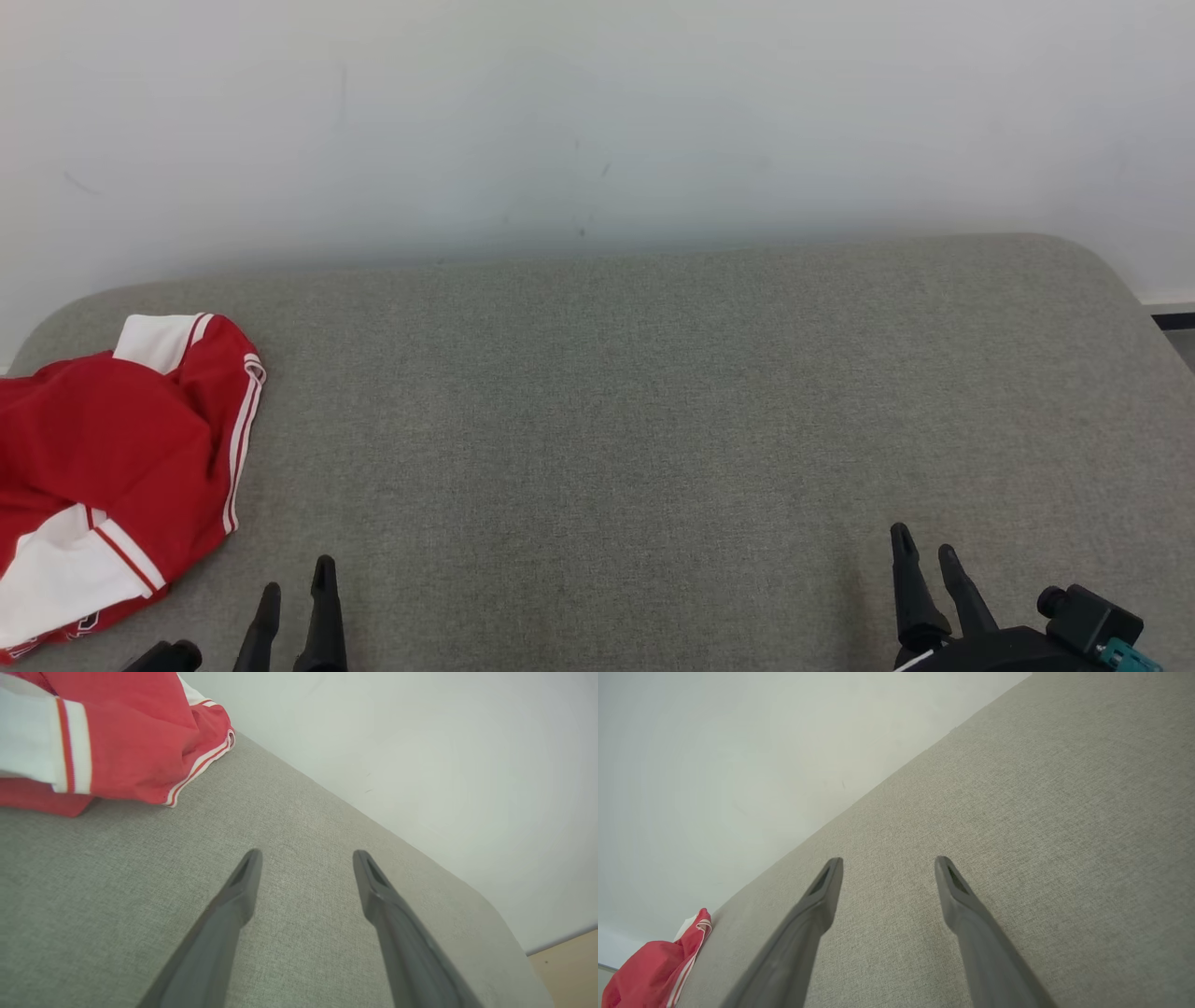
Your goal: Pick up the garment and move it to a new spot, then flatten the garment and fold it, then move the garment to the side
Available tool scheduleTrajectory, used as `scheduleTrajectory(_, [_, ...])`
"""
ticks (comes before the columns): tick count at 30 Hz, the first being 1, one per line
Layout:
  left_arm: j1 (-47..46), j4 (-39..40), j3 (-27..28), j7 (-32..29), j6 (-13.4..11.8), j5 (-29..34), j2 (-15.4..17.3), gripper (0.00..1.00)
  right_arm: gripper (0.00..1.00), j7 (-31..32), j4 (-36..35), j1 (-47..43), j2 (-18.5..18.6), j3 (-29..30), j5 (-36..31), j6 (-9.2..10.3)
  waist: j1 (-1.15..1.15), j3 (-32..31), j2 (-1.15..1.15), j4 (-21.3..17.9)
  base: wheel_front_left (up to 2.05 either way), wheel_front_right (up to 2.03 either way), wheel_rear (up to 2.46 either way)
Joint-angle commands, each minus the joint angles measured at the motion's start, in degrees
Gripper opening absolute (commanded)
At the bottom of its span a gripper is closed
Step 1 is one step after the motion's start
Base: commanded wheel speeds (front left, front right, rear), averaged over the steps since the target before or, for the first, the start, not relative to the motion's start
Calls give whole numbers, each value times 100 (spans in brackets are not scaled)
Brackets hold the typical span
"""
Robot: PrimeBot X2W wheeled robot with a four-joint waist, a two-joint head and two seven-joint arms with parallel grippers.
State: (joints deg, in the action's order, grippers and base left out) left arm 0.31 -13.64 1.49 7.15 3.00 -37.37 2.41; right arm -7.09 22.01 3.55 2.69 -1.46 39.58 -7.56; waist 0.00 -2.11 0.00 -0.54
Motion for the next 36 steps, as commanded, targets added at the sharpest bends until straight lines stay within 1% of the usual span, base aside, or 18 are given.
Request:
scheduleTrajectory(1, [-31, 95, 4, 70, -32, 253, 34, 100, 100, -60, -30, 96, 20, -24, -197, 8, 0, 3, 0, 1, 0, 0, 0])
scheduleTrajectory(7, [2, 102, -40, 162, -77, 802, 66, 100, 100, -151, 14, 114, 21, -40, -653, 8, 0, 0, 0, 5, 0, 0, 0])
scheduleTrajectory(14, [44, 92, -29, 263, -145, 1289, 82, 100, 100, -225, 84, 118, 22, -85, -1090, 9, 0, -16, 0, 9, 0, 0, 0])
scheduleTrajectory(23, [84, 88, 46, 396, -172, 1794, 85, 100, 100, -289, 152, 125, 24, -138, -1706, 10, 0, -15, 0, 13, 0, 0, 0])
scheduleTrajectory(36, [166, 119, 64, 546, -208, 2324, 69, 100, 100, -432, 251, 113, 25, -246, -2211, 11, 0, -63, 0, 10, 0, 0, 0])
